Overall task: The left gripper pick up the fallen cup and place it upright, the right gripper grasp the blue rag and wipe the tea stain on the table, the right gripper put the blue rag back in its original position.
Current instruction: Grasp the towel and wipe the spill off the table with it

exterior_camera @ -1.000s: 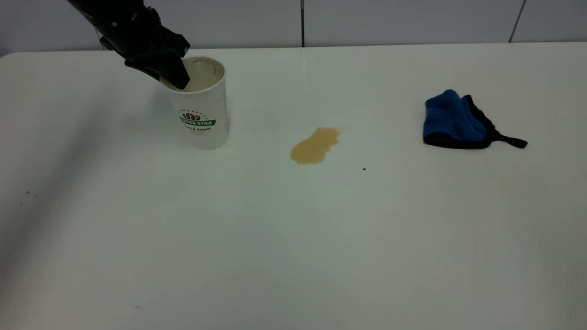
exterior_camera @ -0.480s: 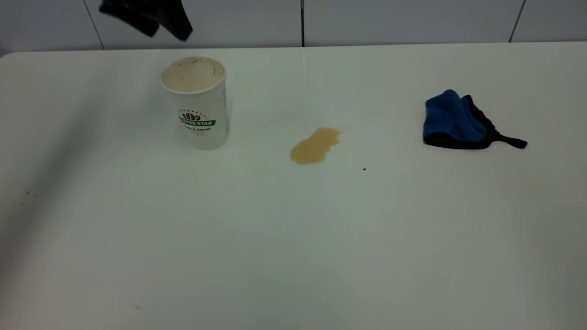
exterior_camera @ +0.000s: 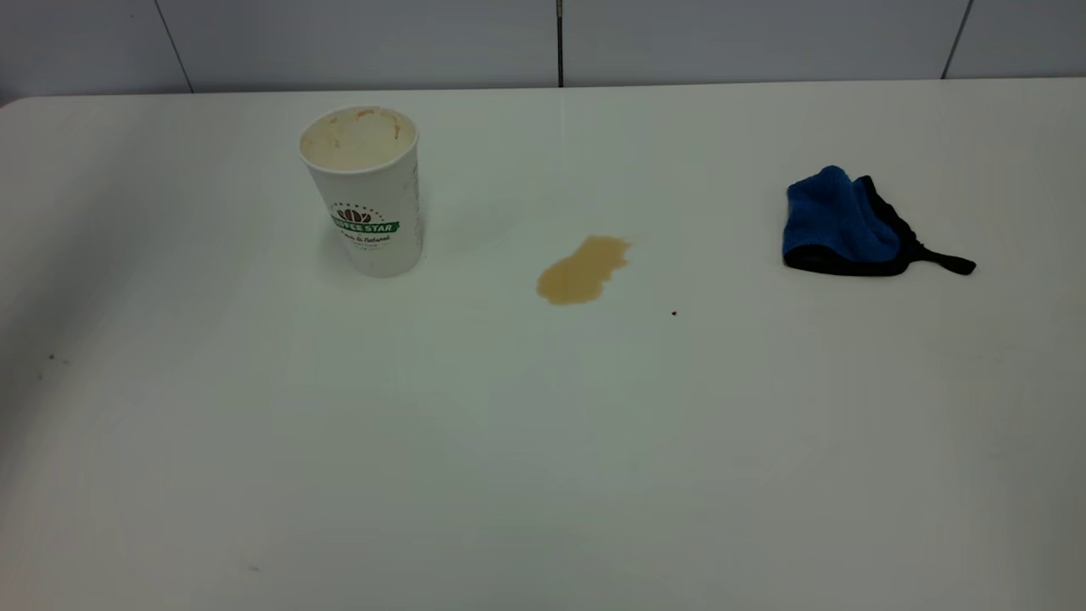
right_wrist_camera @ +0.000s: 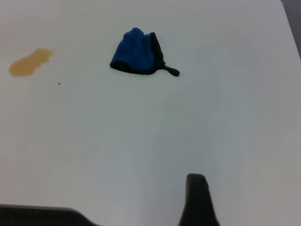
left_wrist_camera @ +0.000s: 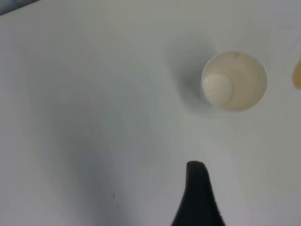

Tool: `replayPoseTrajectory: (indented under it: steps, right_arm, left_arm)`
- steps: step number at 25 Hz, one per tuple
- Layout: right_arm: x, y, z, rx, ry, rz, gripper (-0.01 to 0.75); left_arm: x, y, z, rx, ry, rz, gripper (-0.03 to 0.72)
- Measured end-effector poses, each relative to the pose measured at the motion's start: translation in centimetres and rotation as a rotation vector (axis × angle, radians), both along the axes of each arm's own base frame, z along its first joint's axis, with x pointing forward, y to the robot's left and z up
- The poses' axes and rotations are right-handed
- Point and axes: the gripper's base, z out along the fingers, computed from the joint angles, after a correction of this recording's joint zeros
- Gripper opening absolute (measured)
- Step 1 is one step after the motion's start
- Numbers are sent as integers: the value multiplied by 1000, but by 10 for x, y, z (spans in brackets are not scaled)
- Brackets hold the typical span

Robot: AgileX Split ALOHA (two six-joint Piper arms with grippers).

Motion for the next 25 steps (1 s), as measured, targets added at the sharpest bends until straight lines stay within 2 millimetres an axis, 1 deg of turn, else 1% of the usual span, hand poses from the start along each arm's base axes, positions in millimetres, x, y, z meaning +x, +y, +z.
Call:
replayPoseTrajectory:
  steps: [2,6,8,10,11,12,15,17,18,19,21,25]
  right_arm:
    - [0,0,0,-1,0,1,580]
    - [0,0,0,-2,0,0,580]
    - [0,0,0,-2,0,0,580]
    - [0,0,0,-2,0,0,580]
    - [0,0,0,-1,0,0,580]
    - [0,0,0,-1,0,0,580]
    - [0,0,0,-1,0,0,580]
    - [0,0,0,-1,0,0,580]
    - [0,0,0,-1,0,0,580]
    - [0,0,0,-1,0,0,580]
    - [0,0,0,-1,0,0,580]
    - [0,0,0,-1,0,0,580]
  left_arm:
    - [-20,6,19,40,11,13,583]
    - [-47,15,48,63,-72,90,582]
    - [-65,20,53,68,-82,146,582]
    - [-89,25,55,77,-82,189,582]
    - [-100,27,52,80,-73,202,582]
    - [-114,29,53,80,-79,209,582]
    - [-158,34,42,82,-66,215,582]
    - [-190,38,27,85,-47,217,582]
    - [-204,39,17,89,-27,216,581]
    - [-219,41,11,89,-30,217,582]
    - [-249,44,-8,83,-25,230,582]
    - [-297,49,-37,18,-55,334,581]
